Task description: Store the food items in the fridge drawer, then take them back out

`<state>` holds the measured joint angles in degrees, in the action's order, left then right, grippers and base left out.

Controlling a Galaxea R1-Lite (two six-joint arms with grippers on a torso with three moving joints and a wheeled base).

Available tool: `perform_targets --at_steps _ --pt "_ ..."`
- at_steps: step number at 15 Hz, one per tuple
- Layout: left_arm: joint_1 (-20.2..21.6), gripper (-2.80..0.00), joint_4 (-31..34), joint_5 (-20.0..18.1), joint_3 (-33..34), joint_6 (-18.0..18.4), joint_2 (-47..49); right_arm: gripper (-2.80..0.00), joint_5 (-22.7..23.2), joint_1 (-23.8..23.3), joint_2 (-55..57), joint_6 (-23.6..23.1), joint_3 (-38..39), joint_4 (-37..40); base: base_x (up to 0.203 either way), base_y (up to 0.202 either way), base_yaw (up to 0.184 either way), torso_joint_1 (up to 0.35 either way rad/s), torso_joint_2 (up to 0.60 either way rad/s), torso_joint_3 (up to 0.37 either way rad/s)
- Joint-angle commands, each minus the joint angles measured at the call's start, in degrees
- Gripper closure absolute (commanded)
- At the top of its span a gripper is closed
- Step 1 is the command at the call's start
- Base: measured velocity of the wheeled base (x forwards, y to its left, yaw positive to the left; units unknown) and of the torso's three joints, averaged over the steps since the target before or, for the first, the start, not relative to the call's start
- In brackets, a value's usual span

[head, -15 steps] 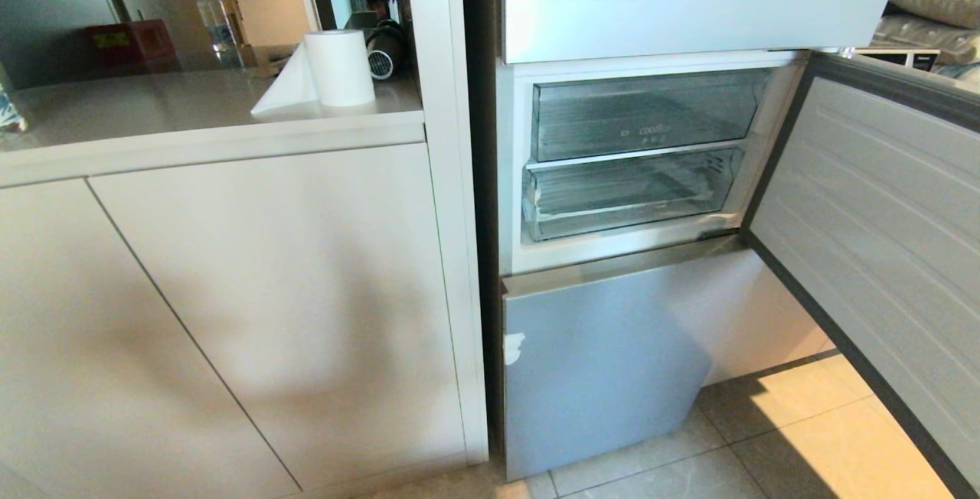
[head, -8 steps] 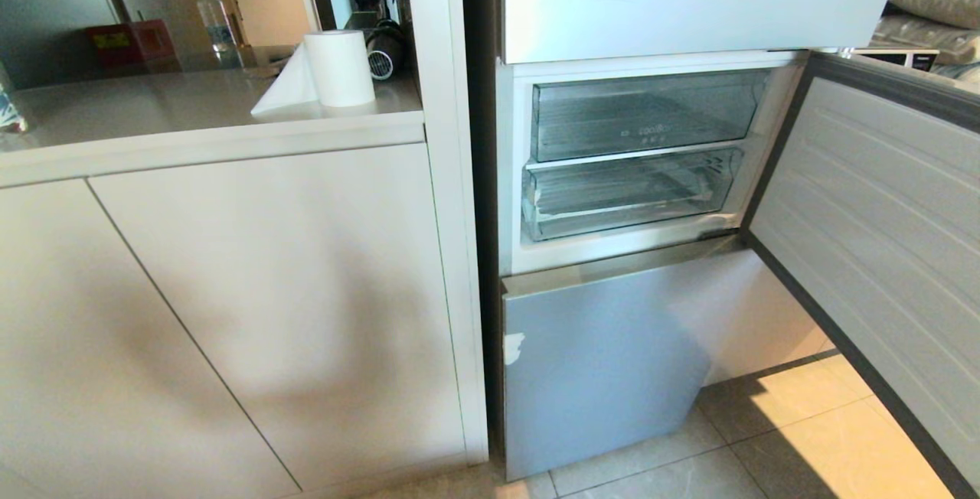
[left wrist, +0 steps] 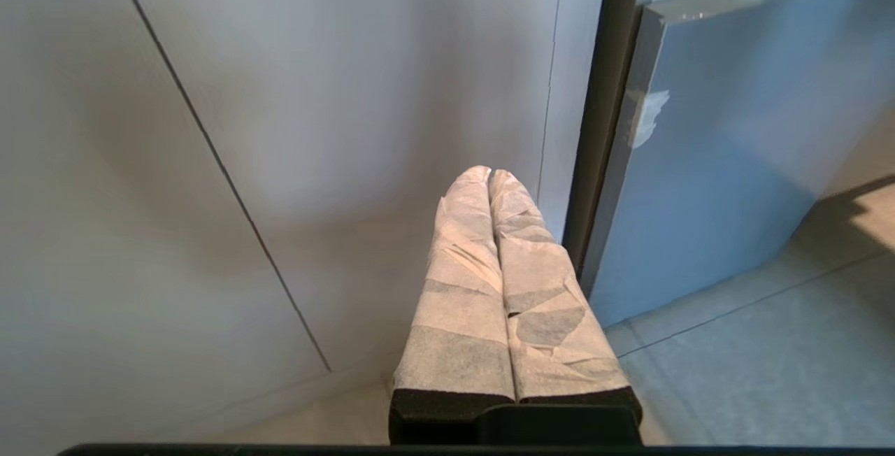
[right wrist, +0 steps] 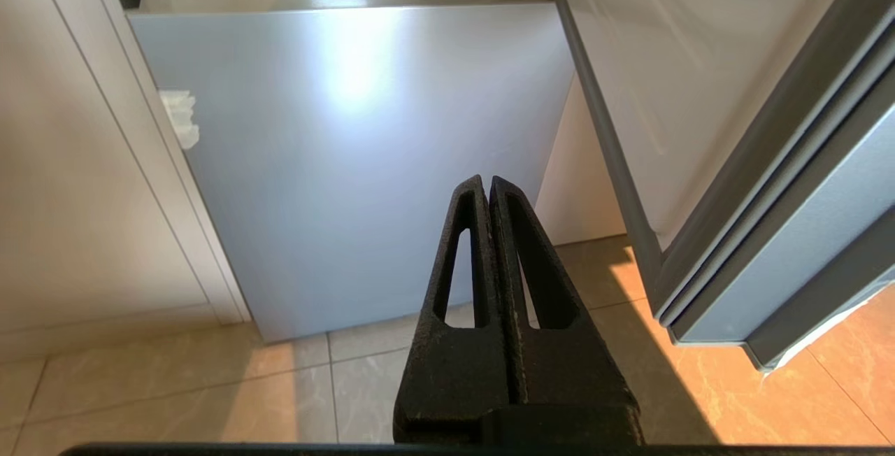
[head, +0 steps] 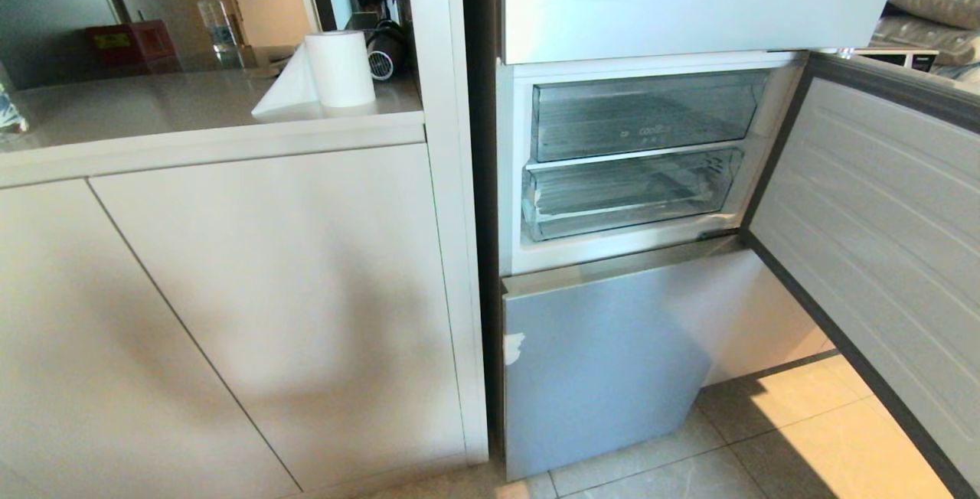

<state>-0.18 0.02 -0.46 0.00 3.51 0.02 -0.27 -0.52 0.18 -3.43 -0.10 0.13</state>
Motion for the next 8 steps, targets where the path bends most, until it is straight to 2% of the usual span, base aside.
perform_targets --at_steps 1,8 --pt "0.01 0.0 0.16 0.2 0.09 0.53 -0.02 0.0 0.0 0.0 -0.18 0.46 0.11 0.23 0.0 0.0 0.0 0.0 0.0 0.0" --pt "0.01 0.0 -0.02 0.34 0.09 -0.75 0.06 0.0 0.0 0.0 -0.18 0.53 0.13 0.31 0.0 0.0 0.0 0.0 0.0 0.0"
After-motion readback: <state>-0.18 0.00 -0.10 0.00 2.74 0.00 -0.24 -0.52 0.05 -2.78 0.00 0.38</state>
